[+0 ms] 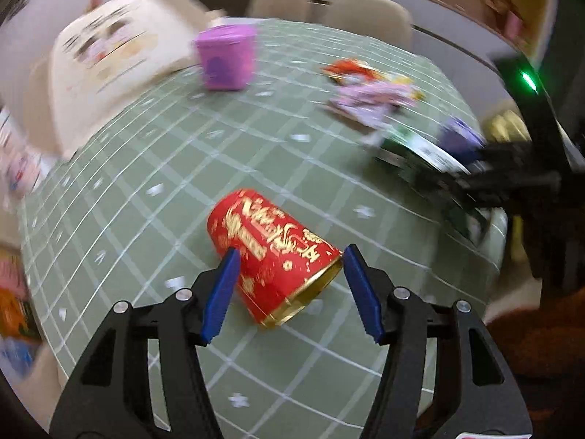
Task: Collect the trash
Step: 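Grasp the red paper cup by its rim with the left tool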
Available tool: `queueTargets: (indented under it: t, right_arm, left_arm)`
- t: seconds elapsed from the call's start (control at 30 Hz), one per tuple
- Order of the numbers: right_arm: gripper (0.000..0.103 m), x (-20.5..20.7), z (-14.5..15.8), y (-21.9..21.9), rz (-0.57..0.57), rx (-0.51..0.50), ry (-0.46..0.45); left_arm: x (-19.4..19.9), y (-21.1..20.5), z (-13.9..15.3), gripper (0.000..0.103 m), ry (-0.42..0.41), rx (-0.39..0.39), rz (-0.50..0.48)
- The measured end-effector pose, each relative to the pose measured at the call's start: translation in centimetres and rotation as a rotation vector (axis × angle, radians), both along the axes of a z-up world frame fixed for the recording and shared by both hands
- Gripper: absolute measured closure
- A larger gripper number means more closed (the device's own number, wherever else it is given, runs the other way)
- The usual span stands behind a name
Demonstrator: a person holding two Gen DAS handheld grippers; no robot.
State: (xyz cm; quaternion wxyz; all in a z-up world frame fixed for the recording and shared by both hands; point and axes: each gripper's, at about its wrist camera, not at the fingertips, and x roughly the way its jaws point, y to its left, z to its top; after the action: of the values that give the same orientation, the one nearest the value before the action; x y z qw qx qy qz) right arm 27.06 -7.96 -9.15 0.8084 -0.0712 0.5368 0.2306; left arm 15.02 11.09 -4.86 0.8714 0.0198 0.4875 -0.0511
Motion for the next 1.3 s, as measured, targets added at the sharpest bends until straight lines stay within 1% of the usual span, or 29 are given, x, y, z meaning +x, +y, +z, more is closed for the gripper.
queueTargets:
  t: [0.03, 0.07, 0.1, 0.13, 0.27, 0.37, 0.43, 0.47, 0.5, 0.6, 0.63, 0.67, 0.73, 0.77, 0.9, 1.0, 1.13, 1.23, 1.27, 1.3]
  right_arm:
    - [0.052, 0.1, -0.1, 0.1, -0.002, -0.004, 0.001]
    - [0.052, 0.2, -0.3, 0.3, -0.004, -0.007, 0.001]
    - [0.052, 0.2, -0.4, 0.4, -0.008, -0.007, 0.001]
    - [0.052, 0.3, -0.4, 0.5, -0.011, -0.007, 0.002]
    - [0.052, 0.7, -0.9, 0.8, -0.021, -0.012, 0.021]
    - [0.05, 0.6, -1.1, 1.3, -0.003, -0.039, 0.009]
    - [0.044, 0.5, -1.2, 2.0, 0.036, -0.06, 0.01]
    - [0.038, 0.5, -1.3, 2.2, 0.05, -0.069, 0.011]
    - [0.037, 0.4, -1.4, 2.7, 0.068, -0.094, 0.004]
    - [0.037, 0.6, -1.6, 3.6, 0.091, -0.142, -0.012]
    - [0.037, 0.9, -1.5, 3.6, 0.073, -0.13, -0.004]
    - [0.038, 1.3, -1.3, 3.4, 0.035, -0.097, 0.005]
    - [0.051, 1.6, -0.5, 2.9, -0.002, -0.044, -0.014]
    - [0.051, 1.6, 0.2, 2.8, -0.004, -0.024, -0.036]
    - [0.051, 1.2, 2.3, 2.8, 0.012, -0.033, -0.112]
    - [0.051, 1.0, 3.4, 2.0, -0.019, -0.015, -0.124]
    - [0.051, 0.7, 4.3, 0.8, -0.062, 0.0, -0.136]
    - [0.051, 0.1, 5.0, -0.7, -0.082, -0.002, -0.153]
    - [0.051, 0.0, 5.2, -1.1, -0.088, 0.001, -0.158]
    - [0.051, -0.2, 5.6, -1.6, -0.097, 0.006, -0.166]
  left_arm:
    - [0.1, 1.5, 0.0, 0.047, 0.003, -0.054, 0.041]
    - [0.2, 2.3, 0.1, 0.047, 0.005, -0.092, 0.057]
    - [0.2, 3.0, 0.2, 0.047, 0.006, -0.127, 0.071]
    - [0.0, 3.6, 0.3, 0.047, 0.004, -0.141, 0.075]
    - [-0.7, 3.9, 0.5, 0.047, -0.002, -0.097, 0.048]
    - [-1.1, 3.7, 0.5, 0.047, 0.003, -0.071, 0.033]
    - [-1.6, 3.7, 0.6, 0.047, 0.005, -0.078, 0.03]
    - [-1.7, 3.7, 0.7, 0.047, 0.005, -0.082, 0.031]
    - [-1.8, 3.8, 0.7, 0.047, 0.003, -0.083, 0.032]
    - [-2.2, 4.1, 0.7, 0.047, -0.005, -0.095, 0.032]
    - [-2.4, 4.2, 0.8, 0.047, -0.009, -0.1, 0.032]
    - [-2.6, 4.2, 0.7, 0.047, -0.011, -0.101, 0.033]
    - [-2.8, 4.2, 0.5, 0.047, -0.012, -0.101, 0.037]
    - [-2.8, 4.1, 0.4, 0.047, -0.012, -0.101, 0.038]
    - [-2.0, 3.1, -0.1, 0.047, -0.017, -0.108, 0.026]
    - [-1.1, 2.3, 0.0, 0.047, -0.037, -0.087, 0.015]
    - [0.8, 1.7, 0.3, 0.047, -0.056, -0.106, 0.02]
    - [2.1, 0.8, 0.0, 0.047, -0.056, -0.056, 0.015]
    - [2.7, 0.5, -0.2, 0.049, -0.049, -0.026, 0.021]
    - [3.1, 0.5, -0.2, 0.053, -0.047, -0.018, 0.027]
